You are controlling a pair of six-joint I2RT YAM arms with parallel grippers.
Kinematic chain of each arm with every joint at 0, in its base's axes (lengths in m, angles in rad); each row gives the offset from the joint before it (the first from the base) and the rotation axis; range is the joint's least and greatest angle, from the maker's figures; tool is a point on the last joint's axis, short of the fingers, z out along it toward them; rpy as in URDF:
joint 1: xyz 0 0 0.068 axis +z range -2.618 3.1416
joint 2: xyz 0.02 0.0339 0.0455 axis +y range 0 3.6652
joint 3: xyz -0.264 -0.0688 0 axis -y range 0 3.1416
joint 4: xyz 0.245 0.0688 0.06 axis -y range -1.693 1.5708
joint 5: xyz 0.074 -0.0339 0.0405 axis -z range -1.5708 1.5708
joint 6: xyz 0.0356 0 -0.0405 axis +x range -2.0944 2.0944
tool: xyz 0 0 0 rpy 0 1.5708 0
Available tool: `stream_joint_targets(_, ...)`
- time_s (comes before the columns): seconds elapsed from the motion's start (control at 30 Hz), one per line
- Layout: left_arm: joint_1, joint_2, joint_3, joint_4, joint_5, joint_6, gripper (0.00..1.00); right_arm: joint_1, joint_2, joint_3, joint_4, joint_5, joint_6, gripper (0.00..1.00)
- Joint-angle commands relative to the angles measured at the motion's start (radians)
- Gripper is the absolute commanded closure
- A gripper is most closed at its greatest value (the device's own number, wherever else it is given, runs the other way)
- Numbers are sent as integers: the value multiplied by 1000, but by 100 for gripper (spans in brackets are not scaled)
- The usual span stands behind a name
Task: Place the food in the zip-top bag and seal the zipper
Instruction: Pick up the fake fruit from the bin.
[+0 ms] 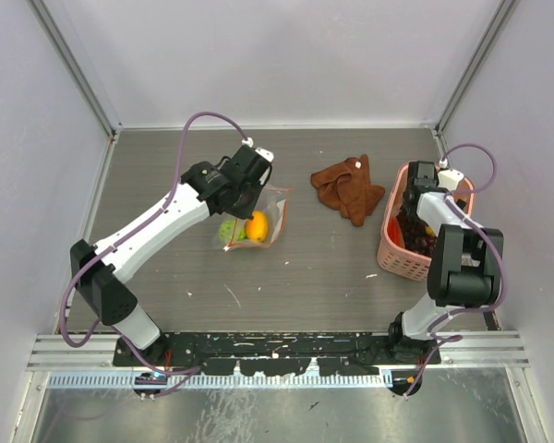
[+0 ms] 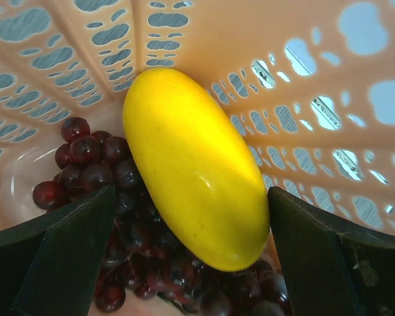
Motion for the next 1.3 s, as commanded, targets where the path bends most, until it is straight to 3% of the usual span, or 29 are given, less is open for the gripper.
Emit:
stream_joint_targets(0.0, 5, 2, 15, 18, -50, 27, 100, -11, 55, -4, 94, -8, 7, 0)
stream_joint_targets(0.27, 5, 35, 20, 13, -60, 33, 100, -19, 115, -5, 169, -45, -48, 4)
stream_joint_targets(0.5, 5, 30, 16, 11, -71, 32, 100, -22, 50, -15, 180, -7, -98, 43)
stream_joint_targets(0.67, 6, 25, 13, 12, -77, 32, 100, -21, -20, -17, 163, -7, -113, 58)
stream_joint_targets(0.87, 5, 25, 16, 10, -89, 32, 100, -20, -77, -16, 140, -44, -121, 69)
stream_joint_targets(1.27, 6, 18, 17, 12, -87, 34, 100, -21, -194, 1, 70, -157, -111, 76)
